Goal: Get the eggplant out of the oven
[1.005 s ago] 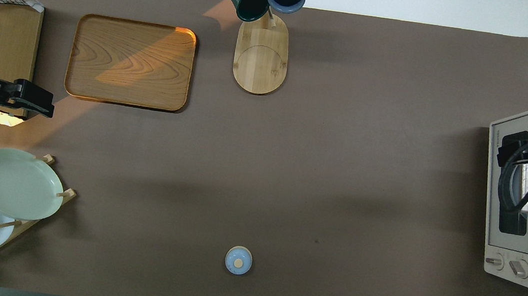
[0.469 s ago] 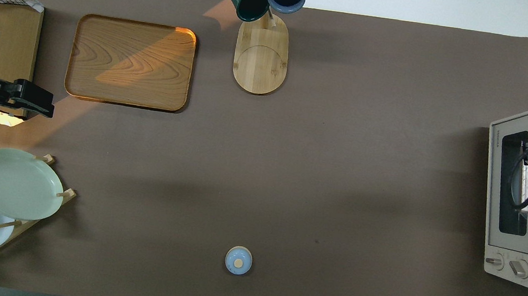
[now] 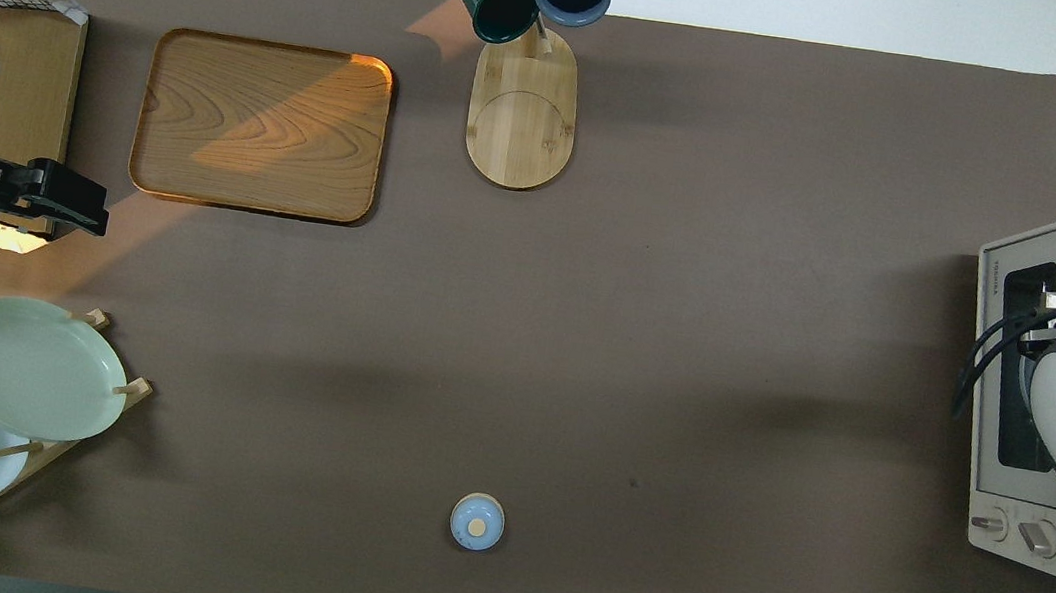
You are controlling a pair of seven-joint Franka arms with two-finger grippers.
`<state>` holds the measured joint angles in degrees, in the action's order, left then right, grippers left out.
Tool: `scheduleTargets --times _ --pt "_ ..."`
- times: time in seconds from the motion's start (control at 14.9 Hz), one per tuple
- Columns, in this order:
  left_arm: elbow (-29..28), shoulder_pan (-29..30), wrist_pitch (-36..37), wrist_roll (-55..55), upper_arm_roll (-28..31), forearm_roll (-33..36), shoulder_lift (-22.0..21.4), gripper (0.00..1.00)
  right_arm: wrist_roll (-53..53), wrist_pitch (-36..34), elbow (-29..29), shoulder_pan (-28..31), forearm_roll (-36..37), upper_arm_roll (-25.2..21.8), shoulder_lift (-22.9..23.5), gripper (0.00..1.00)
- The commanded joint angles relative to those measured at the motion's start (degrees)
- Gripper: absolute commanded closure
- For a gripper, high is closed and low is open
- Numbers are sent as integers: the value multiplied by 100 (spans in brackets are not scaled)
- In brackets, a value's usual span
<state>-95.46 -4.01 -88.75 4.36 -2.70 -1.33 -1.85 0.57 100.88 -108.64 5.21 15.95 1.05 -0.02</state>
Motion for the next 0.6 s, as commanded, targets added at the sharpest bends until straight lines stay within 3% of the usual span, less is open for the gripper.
scheduleTargets --times 0.0,0.54 --pt "-52 58 59 -23 -37 80 -105 0 109 98 -166 94 207 62 -121 100" --pt "-52 58 59 -14 -37 80 -105 0 216 739 -771 288 110 79 -183 100"
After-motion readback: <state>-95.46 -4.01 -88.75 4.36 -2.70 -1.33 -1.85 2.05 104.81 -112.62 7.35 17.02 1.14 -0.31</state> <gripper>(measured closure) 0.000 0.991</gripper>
